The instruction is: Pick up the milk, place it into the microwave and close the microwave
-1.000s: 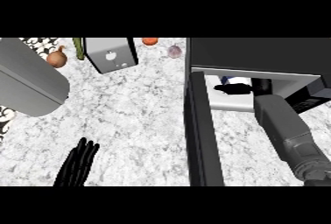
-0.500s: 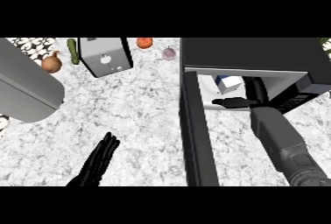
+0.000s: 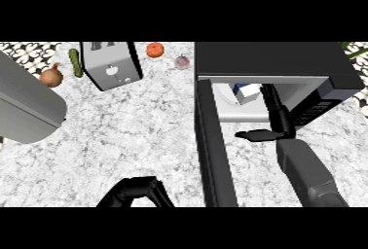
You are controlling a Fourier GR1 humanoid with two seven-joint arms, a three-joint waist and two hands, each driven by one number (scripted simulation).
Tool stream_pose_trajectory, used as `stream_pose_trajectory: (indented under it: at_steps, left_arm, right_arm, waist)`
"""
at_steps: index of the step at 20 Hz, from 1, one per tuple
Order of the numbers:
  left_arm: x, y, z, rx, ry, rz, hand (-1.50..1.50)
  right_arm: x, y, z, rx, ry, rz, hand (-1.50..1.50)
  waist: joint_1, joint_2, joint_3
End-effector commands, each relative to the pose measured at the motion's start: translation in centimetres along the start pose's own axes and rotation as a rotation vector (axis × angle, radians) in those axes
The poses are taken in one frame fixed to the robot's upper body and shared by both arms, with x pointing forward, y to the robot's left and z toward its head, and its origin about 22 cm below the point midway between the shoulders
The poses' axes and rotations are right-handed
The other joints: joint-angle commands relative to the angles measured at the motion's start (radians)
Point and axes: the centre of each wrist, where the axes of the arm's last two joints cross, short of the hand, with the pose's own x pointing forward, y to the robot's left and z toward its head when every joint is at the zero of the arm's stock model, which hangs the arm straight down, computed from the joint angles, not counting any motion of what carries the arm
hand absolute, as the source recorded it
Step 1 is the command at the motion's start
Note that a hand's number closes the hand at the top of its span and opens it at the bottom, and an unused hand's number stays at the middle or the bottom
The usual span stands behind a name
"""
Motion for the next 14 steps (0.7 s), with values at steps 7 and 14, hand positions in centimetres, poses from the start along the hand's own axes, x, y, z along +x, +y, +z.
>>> stream_pose_trajectory:
  at_steps: [7,14]
  left_arm:
    - [-2.6,-1.7,-4.3,-0.131,0.103,-0.084,1.5]
    - [-5.7,-5.6,-5.2,-0.261,0.155,-0.097,1.5]
  right_arm:
    - [-0.9,-5.7,7.3,0.004,0.033,0.007,-1.5]
    - [1.1,-7.2,11.1,0.019,-0.007,0.031,-1.5]
  waist:
    - [-0.05,-0.001,-0.001]
    - [-0.065,-0.004,-0.003]
